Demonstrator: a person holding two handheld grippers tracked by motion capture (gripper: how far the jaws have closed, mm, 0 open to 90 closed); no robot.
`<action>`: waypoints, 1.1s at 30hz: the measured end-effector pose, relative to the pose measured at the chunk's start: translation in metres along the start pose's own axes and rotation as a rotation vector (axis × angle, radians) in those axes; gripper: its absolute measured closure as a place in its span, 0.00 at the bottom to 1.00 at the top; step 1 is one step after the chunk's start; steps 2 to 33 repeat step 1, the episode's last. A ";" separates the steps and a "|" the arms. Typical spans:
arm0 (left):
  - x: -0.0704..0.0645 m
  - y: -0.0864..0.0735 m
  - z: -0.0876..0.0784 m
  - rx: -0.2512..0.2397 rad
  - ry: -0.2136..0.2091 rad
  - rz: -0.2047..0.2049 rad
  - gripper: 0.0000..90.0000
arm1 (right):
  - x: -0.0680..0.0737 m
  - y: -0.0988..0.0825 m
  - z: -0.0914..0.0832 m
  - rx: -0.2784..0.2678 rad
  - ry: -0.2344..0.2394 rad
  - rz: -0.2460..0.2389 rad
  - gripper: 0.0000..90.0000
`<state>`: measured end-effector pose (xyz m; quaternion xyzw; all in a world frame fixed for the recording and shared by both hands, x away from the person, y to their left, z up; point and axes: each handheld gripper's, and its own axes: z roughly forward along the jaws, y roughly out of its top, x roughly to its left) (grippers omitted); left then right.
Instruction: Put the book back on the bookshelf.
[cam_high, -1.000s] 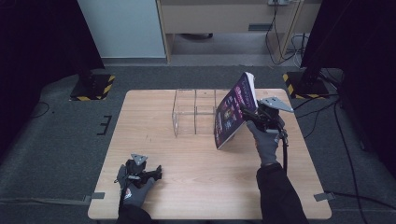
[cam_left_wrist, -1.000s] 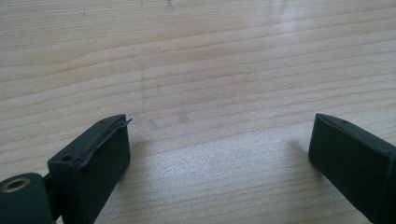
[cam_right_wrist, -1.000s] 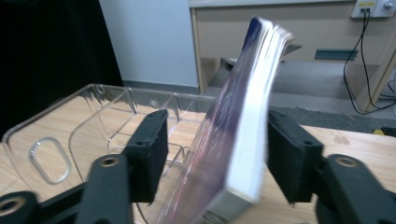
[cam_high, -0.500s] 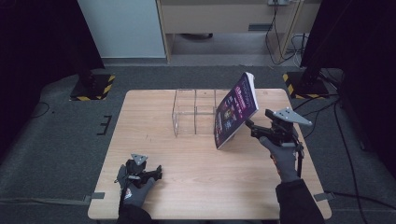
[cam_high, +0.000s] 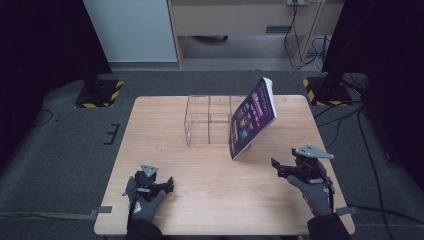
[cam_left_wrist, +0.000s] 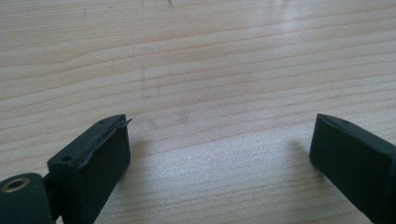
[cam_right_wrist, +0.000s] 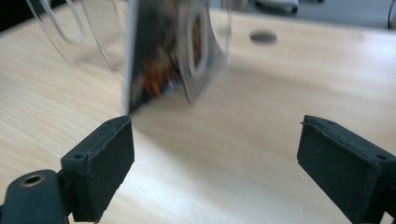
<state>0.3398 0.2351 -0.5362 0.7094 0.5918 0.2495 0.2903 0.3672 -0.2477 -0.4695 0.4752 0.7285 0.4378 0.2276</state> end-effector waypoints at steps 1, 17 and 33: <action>0.000 0.000 0.000 0.000 0.000 0.000 0.05 | -0.003 -0.006 0.001 0.006 -0.003 0.002 0.12; 0.000 0.000 0.000 0.000 0.000 0.000 0.05 | -0.003 -0.006 0.001 0.006 -0.003 0.002 0.12; 0.000 0.000 0.000 0.000 0.000 0.000 0.05 | -0.003 -0.006 0.001 0.006 -0.003 0.002 0.12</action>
